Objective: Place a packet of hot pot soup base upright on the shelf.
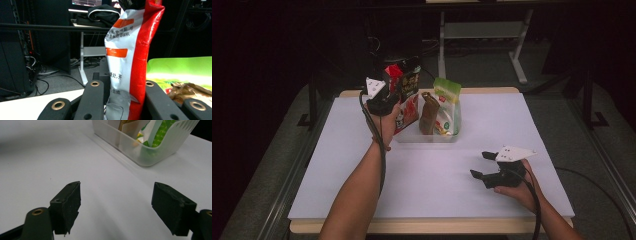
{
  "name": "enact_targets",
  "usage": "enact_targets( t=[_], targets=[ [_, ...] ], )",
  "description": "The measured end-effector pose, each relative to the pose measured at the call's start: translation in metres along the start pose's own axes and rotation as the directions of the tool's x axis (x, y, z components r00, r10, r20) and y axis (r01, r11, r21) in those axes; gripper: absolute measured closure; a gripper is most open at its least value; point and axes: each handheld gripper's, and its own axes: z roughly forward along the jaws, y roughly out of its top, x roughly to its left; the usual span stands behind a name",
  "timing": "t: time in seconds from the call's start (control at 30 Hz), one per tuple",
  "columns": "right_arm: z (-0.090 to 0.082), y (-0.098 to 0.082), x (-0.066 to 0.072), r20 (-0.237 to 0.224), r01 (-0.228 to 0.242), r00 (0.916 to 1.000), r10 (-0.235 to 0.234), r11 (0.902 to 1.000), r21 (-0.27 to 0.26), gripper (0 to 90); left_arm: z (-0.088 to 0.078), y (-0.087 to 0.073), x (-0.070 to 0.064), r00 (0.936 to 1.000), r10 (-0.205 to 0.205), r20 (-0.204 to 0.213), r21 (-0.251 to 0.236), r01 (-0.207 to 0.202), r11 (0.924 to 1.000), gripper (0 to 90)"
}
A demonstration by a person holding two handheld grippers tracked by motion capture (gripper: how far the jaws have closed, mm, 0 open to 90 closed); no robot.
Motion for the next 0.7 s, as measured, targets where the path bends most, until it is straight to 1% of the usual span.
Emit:
enact_targets(
  t=[0.17, 0.27, 0.33, 0.47, 0.5, 0.53, 0.57, 0.6, 0.63, 0.67, 0.7],
  targets=[
    [0.0, 0.0, 0.001, -0.008, 0.0, 1.0, 0.0, 1.0, 0.001, 22.7, 0.006, 0.003, 0.001, 0.9997, -0.018, -0.014, -0.015, 0.018, 0.9997, 79.5],
    [0.001, -0.001, 0.001, -0.011, 0.002, 0.9999, -0.002, 1.0, 0.005, 22.7, 0.006, 0.006, 0.001, 0.9997, -0.012, -0.021, -0.032, 0.012, 0.9994, 79.5],
    [0.001, -0.002, 0.001, -0.014, -0.003, 0.9999, 0.003, 0.9999, 0.01, 22.7, 0.006, 0.006, 0.002, 0.9995, -0.013, -0.028, -0.054, 0.011, 0.9985, 79.4],
    [0.002, -0.002, 0.001, -0.02, -0.002, 0.9998, 0.002, 0.9999, 0.013, 22.7, 0.011, -0.001, 0.002, 0.9996, -0.023, -0.019, -0.069, 0.021, 0.9974, 79.4],
    [0.002, -0.002, 0.002, -0.021, 0.001, 0.9998, -0.001, 0.9999, 0.012, 22.7, 0.011, -0.003, 0.001, 0.9996, -0.019, -0.023, -0.078, 0.017, 0.9968, 79.4],
    [0.002, -0.002, 0.002, -0.023, 0.007, 0.9997, -0.007, 0.9999, 0.012, 22.7, 0.011, -0.004, 0.0, 0.9998, -0.01, -0.014, -0.084, 0.009, 0.9964, 79.4],
    [0.002, -0.002, 0.003, -0.025, 0.008, 0.9997, -0.008, 0.9999, 0.012, 22.7, 0.011, -0.005, -0.002, 0.9999, 0.006, -0.011, -0.086, -0.007, 0.9963, 79.3],
    [0.002, -0.002, 0.003, -0.027, 0.008, 0.9996, -0.008, 0.9999, 0.013, 22.7, 0.011, -0.006, -0.004, 0.9997, 0.018, -0.017, -0.091, -0.019, 0.9957, 79.3],
    [0.002, -0.002, 0.003, -0.029, 0.006, 0.9996, -0.006, 0.9999, 0.014, 22.7, 0.011, -0.007, -0.004, 0.9999, 0.012, -0.01, -0.094, -0.013, 0.9955, 79.3],
    [0.003, -0.003, 0.002, -0.03, 0.006, 0.9995, -0.005, 0.9998, 0.017, 22.7, 0.011, -0.008, -0.004, 1.0, -0.002, 0.002, -0.098, 0.002, 0.9952, 79.3],
    [0.003, -0.003, 0.003, -0.03, 0.004, 0.9995, -0.003, 0.9998, 0.021, 22.8, 0.011, -0.01, -0.005, 1.0, -0.007, 0.004, -0.098, 0.008, 0.9952, 79.1]
  ],
)
